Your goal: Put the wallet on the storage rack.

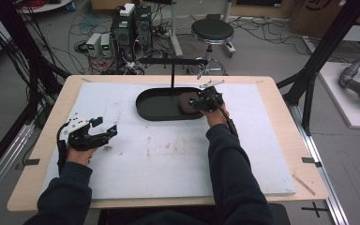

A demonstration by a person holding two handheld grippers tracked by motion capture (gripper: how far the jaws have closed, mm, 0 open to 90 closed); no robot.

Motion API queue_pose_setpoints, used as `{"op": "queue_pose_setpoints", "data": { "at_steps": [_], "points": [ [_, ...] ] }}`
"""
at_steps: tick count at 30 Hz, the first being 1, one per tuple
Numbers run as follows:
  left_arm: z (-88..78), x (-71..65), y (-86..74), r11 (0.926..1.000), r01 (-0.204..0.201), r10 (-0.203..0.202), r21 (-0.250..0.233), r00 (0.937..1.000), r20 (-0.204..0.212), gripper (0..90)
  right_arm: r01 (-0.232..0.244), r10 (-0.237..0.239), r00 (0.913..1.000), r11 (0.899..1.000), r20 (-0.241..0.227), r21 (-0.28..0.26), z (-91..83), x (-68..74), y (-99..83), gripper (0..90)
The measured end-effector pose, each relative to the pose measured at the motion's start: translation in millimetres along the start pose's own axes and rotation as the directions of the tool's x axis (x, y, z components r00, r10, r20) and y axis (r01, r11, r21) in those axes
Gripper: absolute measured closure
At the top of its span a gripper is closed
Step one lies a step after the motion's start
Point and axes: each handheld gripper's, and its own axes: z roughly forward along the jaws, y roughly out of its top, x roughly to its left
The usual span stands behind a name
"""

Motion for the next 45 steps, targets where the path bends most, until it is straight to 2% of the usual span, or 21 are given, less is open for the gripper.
{"op": "queue_pose_setpoints", "data": {
  "at_steps": [4, 6, 8, 10, 12, 14, 18, 23, 29, 35, 45],
  "points": [
    [0.6, 0.2, -0.2, 1.0000, 0.006, -0.006, -0.004, 1.0000, 0.004, 27.1, 0.005, -0.006, 0.9994, 1.000, -0.035, -0.024, -20.1, -4.8, -0.8, 42.2],
    [0.9, 0.0, -0.2, 1.0000, 0.007, -0.007, -0.003, 1.0000, 0.007, 27.1, 0.025, -0.029, 0.9979, 0.997, -0.058, -0.066, -34.2, -6.2, -4.9, 41.6],
    [0.8, -0.8, 0.0, 1.0000, 0.007, -0.007, -0.006, 0.9999, 0.007, 27.1, 0.017, -0.025, 0.9940, 0.997, -0.106, -0.071, -49.0, -7.9, -11.9, 37.9],
    [0.0, -1.0, 0.5, 0.9999, 0.007, -0.007, -0.008, 0.9999, 0.008, 27.1, 0.026, -0.031, 0.9928, 0.999, -0.116, -0.041, -60.6, -8.2, -16.1, 32.3],
    [-0.2, -1.4, 1.0, 0.9998, 0.013, -0.013, -0.017, 0.9999, 0.011, 26.6, 0.056, -0.065, 0.9903, 0.995, -0.123, -0.077, -75.0, -7.1, -23.6, 32.3],
    [0.3, -1.8, 1.7, 0.9995, 0.019, -0.019, -0.023, 0.9997, 0.015, 23.4, 0.065, -0.077, 0.9887, 0.994, -0.129, -0.092, -86.9, -6.7, -30.8, 27.7],
    [2.8, -3.7, 3.2, 0.9993, 0.002, -0.001, -0.038, 0.9997, 0.025, 19.5, 0.071, -0.090, 0.9877, 0.987, -0.128, -0.145, -112.8, -7.9, -55.5, 21.5],
    [4.1, -5.9, 5.5, 0.9990, -0.013, 0.014, -0.042, 0.9995, 0.027, 19.2, 0.106, -0.119, 0.9903, 0.980, -0.071, -0.166, -136.7, -10.3, -88.0, 21.4],
    [0.9, -6.9, 6.8, 0.9986, -0.018, 0.019, -0.049, 0.9996, 0.022, 19.3, 0.084, -0.090, 0.9956, 0.983, -0.027, -0.162, -151.2, -13.8, -108.3, 21.4],
    [-1.2, -9.2, 7.4, 0.9985, -0.029, 0.030, -0.047, 0.9991, 0.030, 19.4, 0.056, -0.058, 0.9982, 0.985, -0.009, -0.162, -157.1, -17.3, -114.1, 21.4],
    [-3.0, -8.9, 6.1, 0.9984, -0.026, 0.028, -0.051, 0.9989, 0.037, 19.7, 0.052, -0.049, 0.9986, 0.987, 0.020, -0.150, -155.4, -20.4, -116.6, 21.4]
  ]
}}
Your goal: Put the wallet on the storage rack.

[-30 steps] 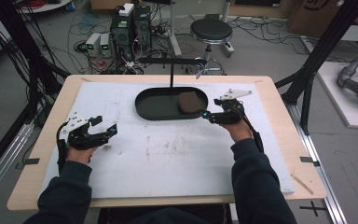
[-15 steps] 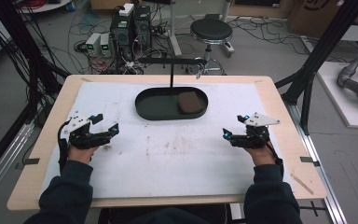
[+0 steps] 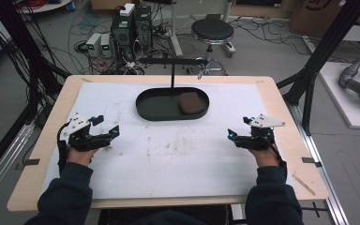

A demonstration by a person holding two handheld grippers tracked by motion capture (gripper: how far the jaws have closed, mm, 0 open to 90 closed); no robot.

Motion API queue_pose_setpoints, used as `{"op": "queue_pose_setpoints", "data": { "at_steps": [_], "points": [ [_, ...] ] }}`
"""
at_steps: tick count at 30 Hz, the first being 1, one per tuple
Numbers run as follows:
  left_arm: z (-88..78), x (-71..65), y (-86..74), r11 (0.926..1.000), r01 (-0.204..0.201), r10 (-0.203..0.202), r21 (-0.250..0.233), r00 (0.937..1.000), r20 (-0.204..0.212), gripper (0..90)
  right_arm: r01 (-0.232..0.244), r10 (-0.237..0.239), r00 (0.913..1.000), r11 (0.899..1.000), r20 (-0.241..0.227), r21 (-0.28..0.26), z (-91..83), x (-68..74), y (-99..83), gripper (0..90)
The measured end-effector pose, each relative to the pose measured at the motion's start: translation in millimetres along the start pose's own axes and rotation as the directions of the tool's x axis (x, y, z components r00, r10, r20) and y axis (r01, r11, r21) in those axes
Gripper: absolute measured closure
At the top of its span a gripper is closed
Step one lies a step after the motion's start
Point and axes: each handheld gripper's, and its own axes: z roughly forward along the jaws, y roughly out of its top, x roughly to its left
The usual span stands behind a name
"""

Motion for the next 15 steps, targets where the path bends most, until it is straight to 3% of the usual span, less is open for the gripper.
{"op": "queue_pose_setpoints", "data": {
  "at_steps": [15],
  "points": [
    [2.9, 0.5, -1.1, 0.9999, 0.009, -0.009, 0.006, 0.9999, -0.006, 20.1, 0.010, -0.010, 0.9998, 1.000, 0.016, 0.003, 1.7, -0.3, -0.9, 21.5]
  ]
}}
